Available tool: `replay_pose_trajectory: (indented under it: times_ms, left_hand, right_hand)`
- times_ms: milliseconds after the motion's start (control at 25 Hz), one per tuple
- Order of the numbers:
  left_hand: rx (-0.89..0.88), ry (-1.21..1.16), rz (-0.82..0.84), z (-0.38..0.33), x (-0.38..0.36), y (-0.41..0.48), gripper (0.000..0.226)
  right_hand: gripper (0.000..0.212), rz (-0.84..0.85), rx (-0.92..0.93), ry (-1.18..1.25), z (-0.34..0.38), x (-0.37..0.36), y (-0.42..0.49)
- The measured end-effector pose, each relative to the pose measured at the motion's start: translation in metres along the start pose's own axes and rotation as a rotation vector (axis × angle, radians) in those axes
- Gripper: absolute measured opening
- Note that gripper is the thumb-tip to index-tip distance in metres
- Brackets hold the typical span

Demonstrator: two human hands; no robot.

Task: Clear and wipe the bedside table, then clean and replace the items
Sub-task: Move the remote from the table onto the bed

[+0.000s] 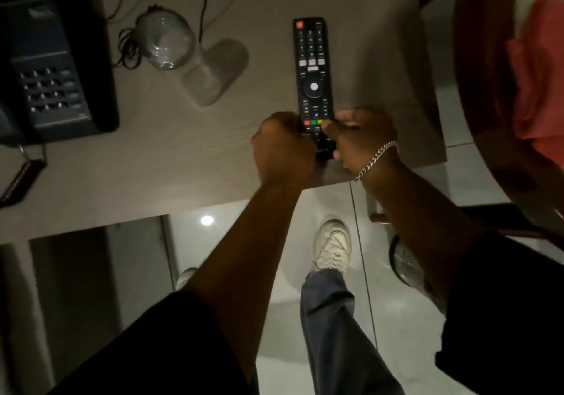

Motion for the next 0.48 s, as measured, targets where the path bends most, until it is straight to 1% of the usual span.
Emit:
replay_pose_trajectory:
  times_ms: [80,160,240,280,360,480]
  left_hand:
    - [0.081,-0.058,0.044,-0.002,0.000,0.004,0.023]
    - [0.176,-0.195,0.062,-0.004,0.009,0.000,0.021]
    - [0.243,-0.365,0.066,-0.007,0.030,-0.008,0.034]
    - [0.246,-0.422,0.063,-0.009,0.043,-0.013,0.039]
    - [0.194,-0.510,0.037,-0.018,0.075,-0.023,0.044]
    - [0.107,-0.629,-0.027,-0.025,0.140,-0.030,0.042]
  right_hand:
    - [0.033,0.029,0.007,-0.006,0.002,-0.004,-0.001]
    - [0.030,0.024,0.046,-0.002,0.008,0.000,-0.011]
    - [0.031,0.050,0.083,0.008,0.023,0.008,-0.027]
    - [0.030,0.071,0.090,0.020,0.032,0.013,-0.036]
    - [0.021,0.123,0.108,0.060,0.057,0.018,-0.055]
    - [0.017,0.180,0.216,0.071,0.111,0.011,-0.095]
Point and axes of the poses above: each hand's wrist, its own y-axis towards the middle knuckle, its own x-axis out of the back of the hand, z = x × y, the point moved 2 cm from there along y, towards the middle knuckle, and after that the axes turned 9 degrees about -z, right-handed, at the moved point
